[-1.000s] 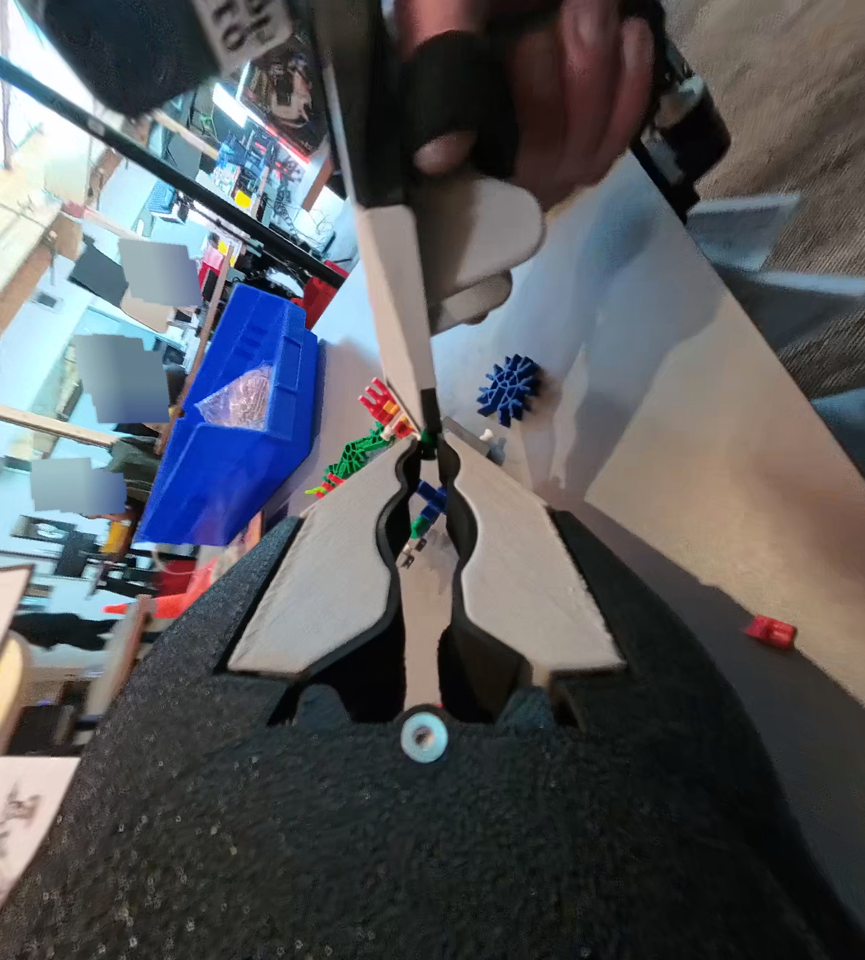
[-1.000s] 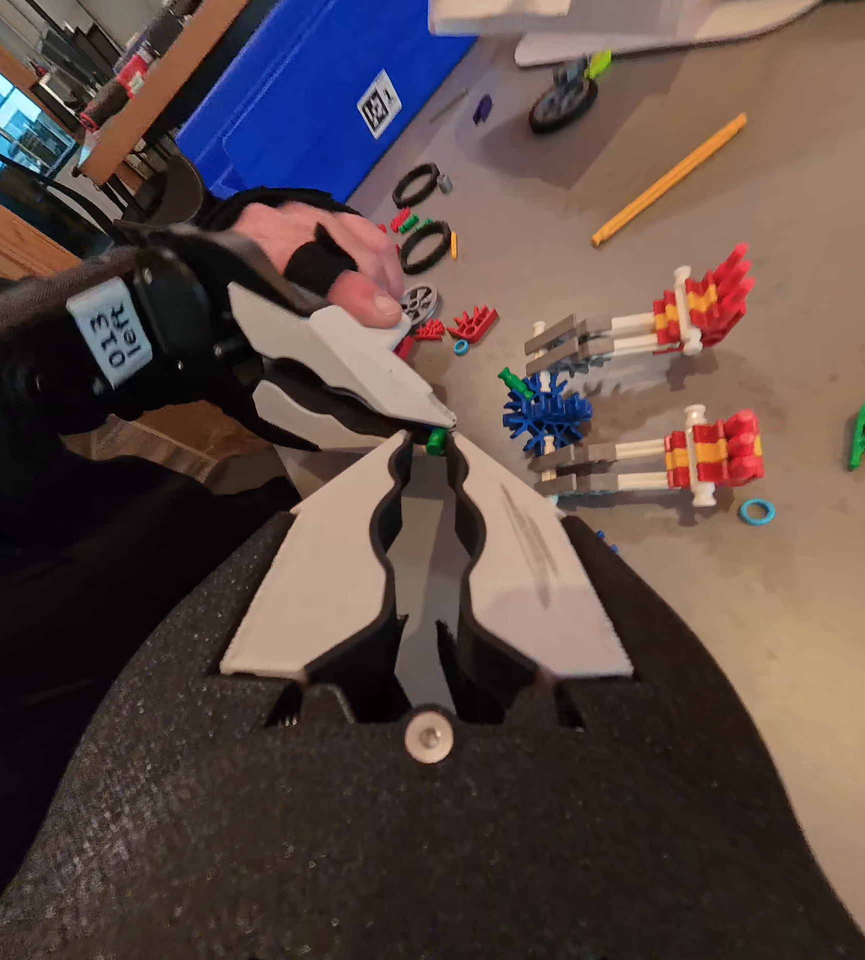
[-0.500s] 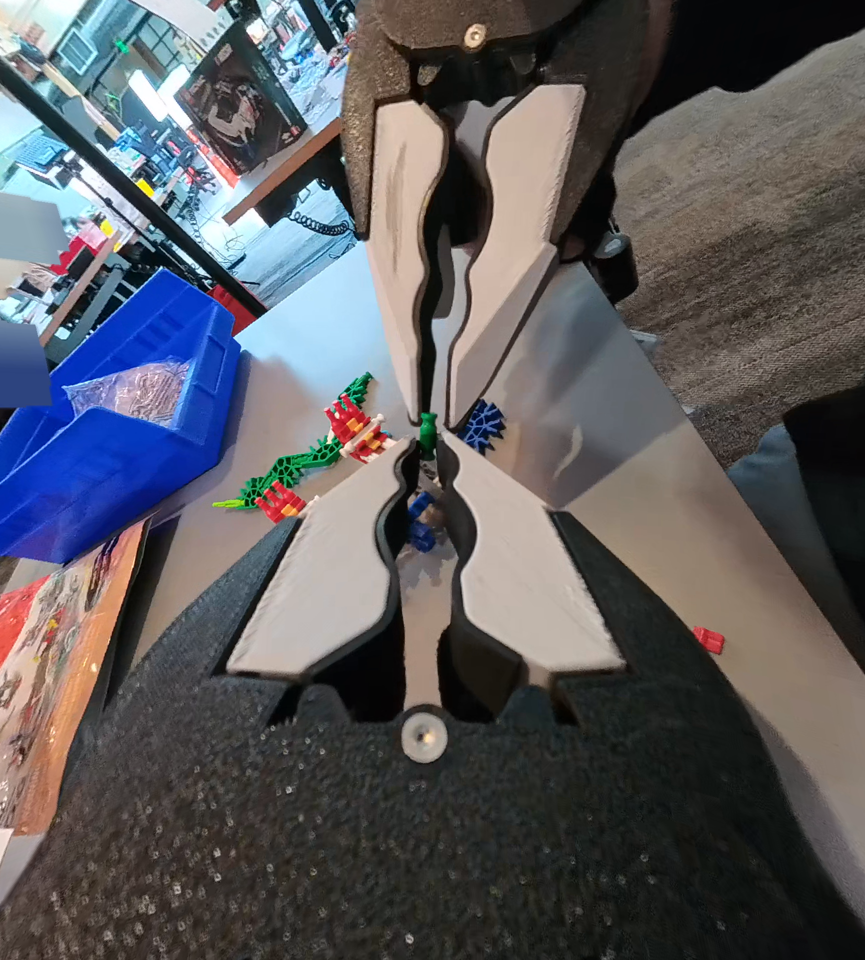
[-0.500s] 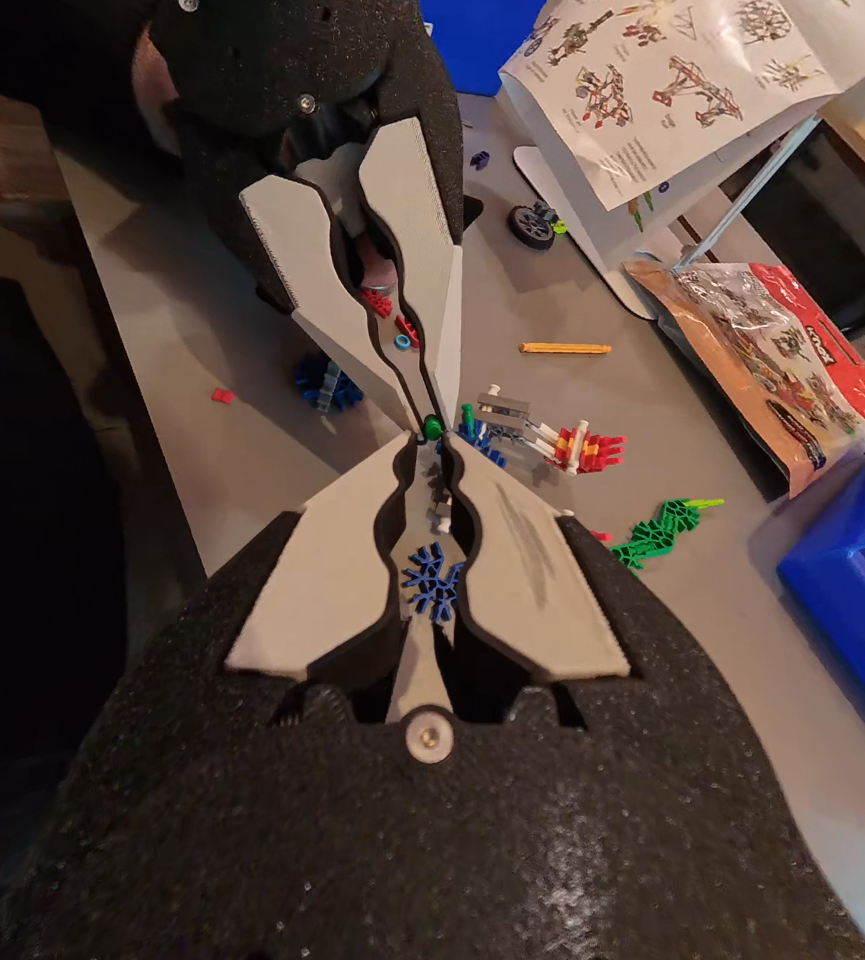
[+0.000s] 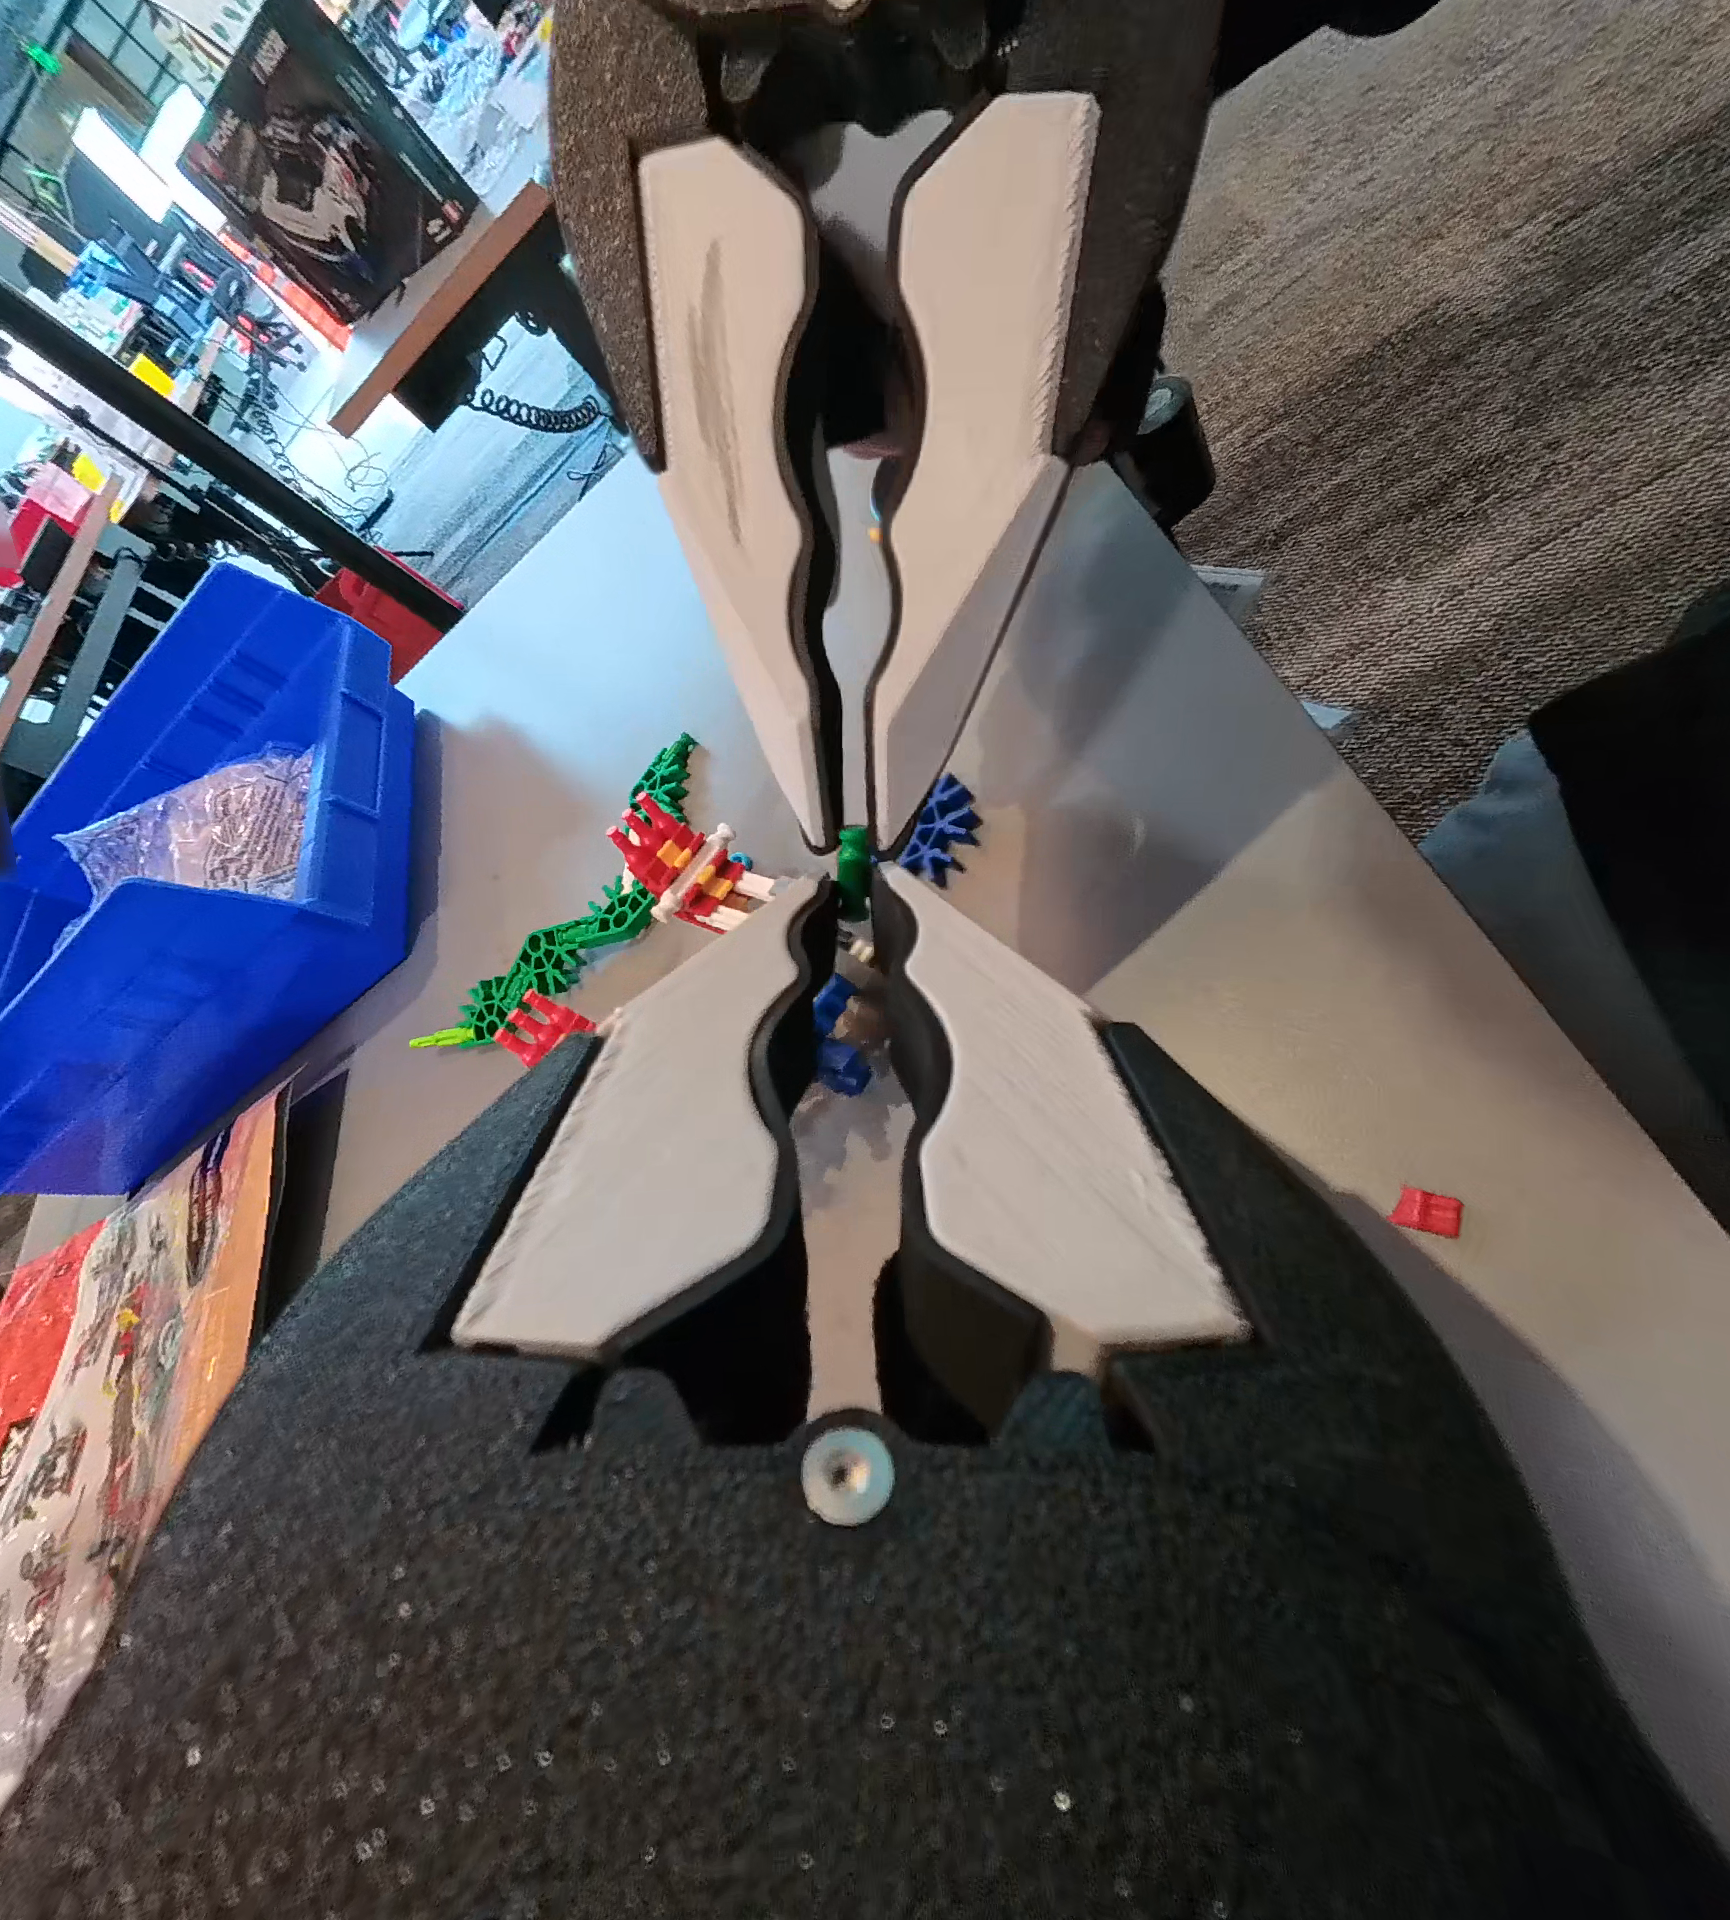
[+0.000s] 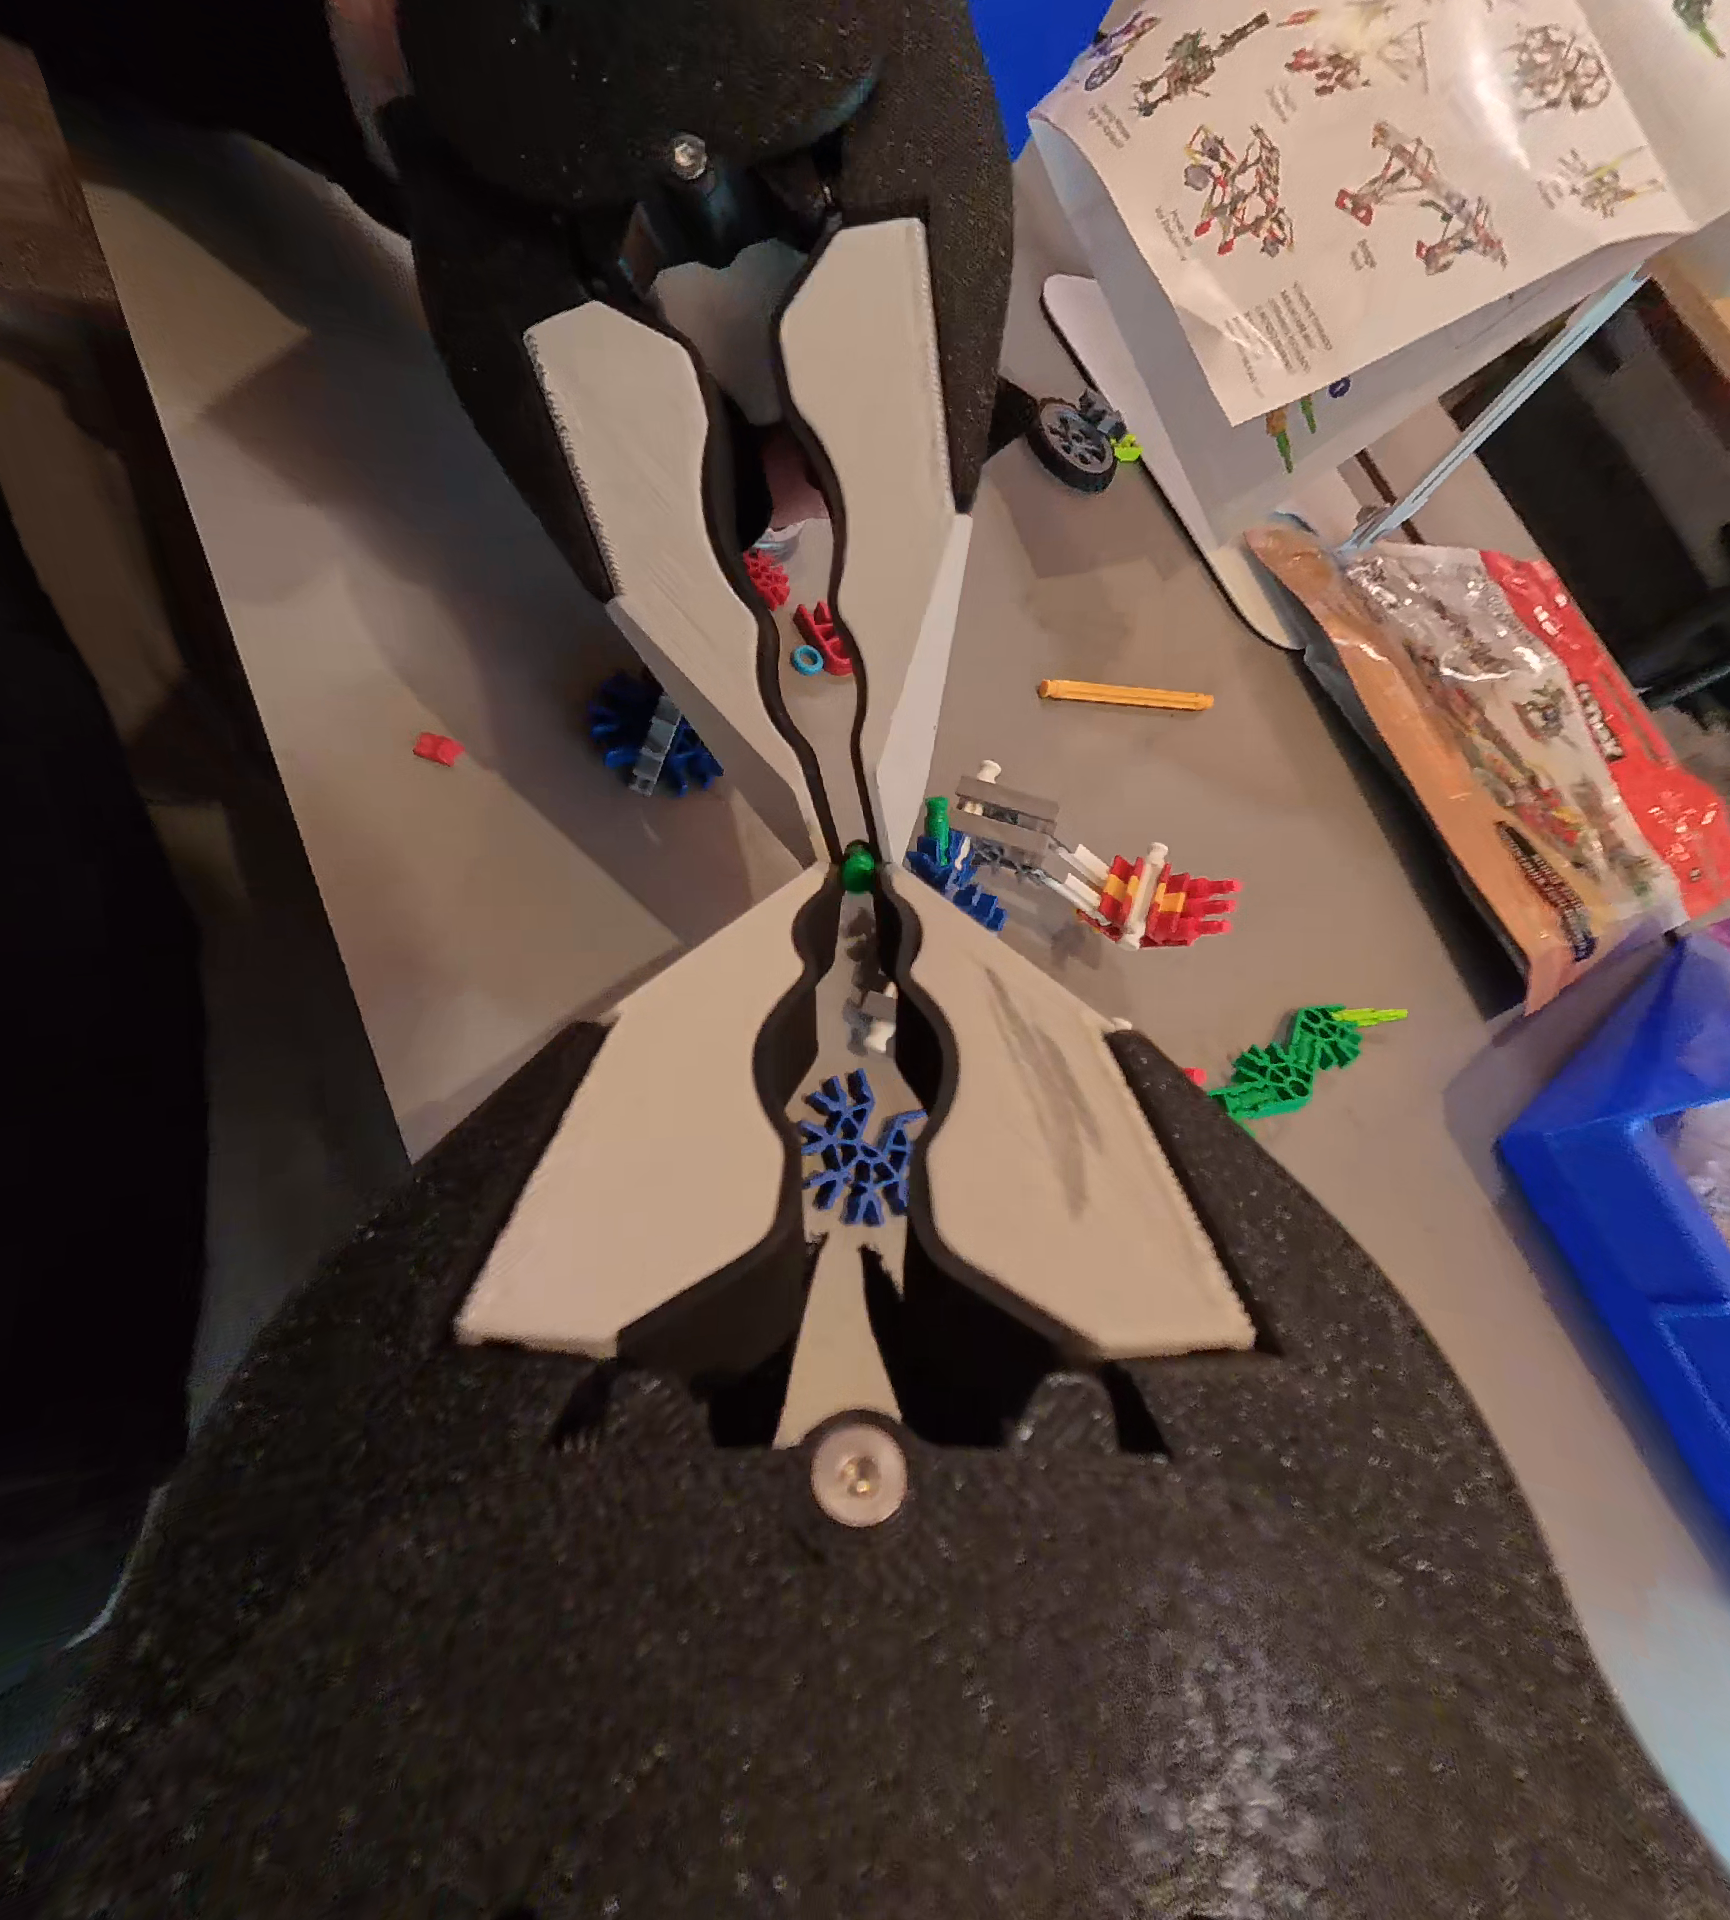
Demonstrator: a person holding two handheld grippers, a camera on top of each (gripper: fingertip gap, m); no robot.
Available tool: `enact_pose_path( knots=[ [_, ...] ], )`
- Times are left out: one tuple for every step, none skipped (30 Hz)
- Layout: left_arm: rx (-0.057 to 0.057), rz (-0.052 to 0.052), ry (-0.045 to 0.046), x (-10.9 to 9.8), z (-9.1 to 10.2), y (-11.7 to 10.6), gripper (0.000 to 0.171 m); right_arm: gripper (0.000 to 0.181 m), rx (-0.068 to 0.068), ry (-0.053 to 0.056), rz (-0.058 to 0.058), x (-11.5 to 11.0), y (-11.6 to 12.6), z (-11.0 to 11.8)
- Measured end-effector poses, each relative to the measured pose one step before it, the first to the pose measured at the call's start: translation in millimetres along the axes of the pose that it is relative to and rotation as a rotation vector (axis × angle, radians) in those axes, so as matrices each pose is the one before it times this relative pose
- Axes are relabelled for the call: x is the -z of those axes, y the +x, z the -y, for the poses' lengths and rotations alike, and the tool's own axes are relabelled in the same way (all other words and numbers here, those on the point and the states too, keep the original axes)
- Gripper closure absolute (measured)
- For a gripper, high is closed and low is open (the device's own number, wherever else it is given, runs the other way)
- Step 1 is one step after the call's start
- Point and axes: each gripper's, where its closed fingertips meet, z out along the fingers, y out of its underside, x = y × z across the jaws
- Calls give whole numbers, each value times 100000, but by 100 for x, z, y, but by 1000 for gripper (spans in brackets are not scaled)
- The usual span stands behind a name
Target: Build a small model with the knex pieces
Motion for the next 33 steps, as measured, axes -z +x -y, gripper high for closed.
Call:
enact_pose_path(
  knots=[
    [288, -266, -1, -14, 32, 31, 167, 175, 1774, -340, -1056, 19, -8, 17],
    [202, -479, -125, -6, 12, 33, 167, 175, 1802, -260, -959, 27, -19, 13],
    [355, -671, -217, -25, -7, 58, 167, 175, 2333, -235, -1113, 12, -18, 1],
    [720, -1257, -340, -44, -36, 122, 167, 175, 2694, -423, -1016, 0, -55, -19],
    [626, -1387, -449, -40, -57, 138, 167, 175, 2432, -553, -652, -21, -107, -30],
    [-198, -649, -330, -27, -53, 58, 167, 175, 1626, -536, -407, -48, -101, -42],
    [-178, -598, -146, -39, -42, 72, 166, 175, 1075, -320, -102, -24, -74, -30],
    [495, -683, 124, -32, -9, 69, 167, 176, 1090, -15, -87, -1, -52, -22],
    [200, -511, 68, -40, -12, 59, 167, 176, 260, -76, 264, -6, -70, -35],
    [-82, -53, 47, -33, 1, 23, 167, 176, -755, -40, 488, 9, -29, -24],
    [197, 54, 78, -48, 16, -10, 167, 176, -962, 192, 436, 28, 3, -33],
    [298, 523, 192, -28, 34, -98, 166, 176, -1345, 436, 167, 33, 65, -23],
    [101, 1245, 562, -9, 100, -209, 166, 176, -2144, 929, -173, 66, 189, 19],
    [83, 1740, 434, 24, 83, -274, 166, 177, -3018, 1331, -287, 98, 278, 64],
    [-50, 1454, 283, 53, 57, -235, 163, 177, -3027, 746, -412, 78, 326, -35],
    [-557, 2634, -595, 89, -89, -380, 158, 177, -2298, 6, -1339, 77, 440, -196],
    [-1919, 4565, -1820, 107, -305, -622, 153, 177, -2280, -354, -1472, 42, 444, -296],
    [-2975, 4431, -2343, 86, -417, -539, 147, 177, -2536, -471, -966, -3, 336, -352],
    [-2262, 3728, -1792, 29, -348, -415, 141, 176, -2456, -720, -1679, -79, 387, -368],
    [-1038, 2809, -1288, -32, -286, -316, 138, 176, -2061, -630, -1478, -124, 297, -316],
    [-476, 2161, -1293, -77, -290, -231, 135, 176, -1732, -403, -659, -181, 90, -221],
    [-573, 362, -928, -118, -239, 39, 133, 176, -1376, -795, -1171, -236, 120, -229],
    [-475, -307, -1653, -177, -350, 135, 133, 176, -777, -1320, -1362, -281, 113, -290],
    [-780, 169, -1844, -206, -376, 76, 132, 176, -18, -1329, -620, -293, -42, -281],
    [-1295, 382, -1176, -179, -270, 95, 132, 176, 158, -871, -911, -260, -18, -188],
    [-1169, -450, -952, -170, -218, 208, 132, 176, -103, -566, -520, -219, -39, -120],
    [-852, -540, -962, -155, -209, 215, 132, 176, 58, 383, 267, -137, -133, 33],
    [-622, 30, -636, -110, -154, 129, 133, 176, -265, 440, 368, -86, -130, 76],
    [-136, 78, -361, -87, -123, 92, 134, 176, -482, 208, -54, -64, -33, 51],
    [97, -177, 177, -66, -23, 88, 137, 176, -656, 218, 54, -48, -16, 19],
    [227, 288, 117, -75, -28, -18, 138, 176, -590, 624, 288, -36, -53, 82],
    [217, 218, -39, -77, -48, -29, 138, 176, -311, 570, 159, -58, -56, 84],
    [109, 266, 22, -81, -39, -44, 139, 176, -84, -59, -1, -96, -36, -10]
  ],
)
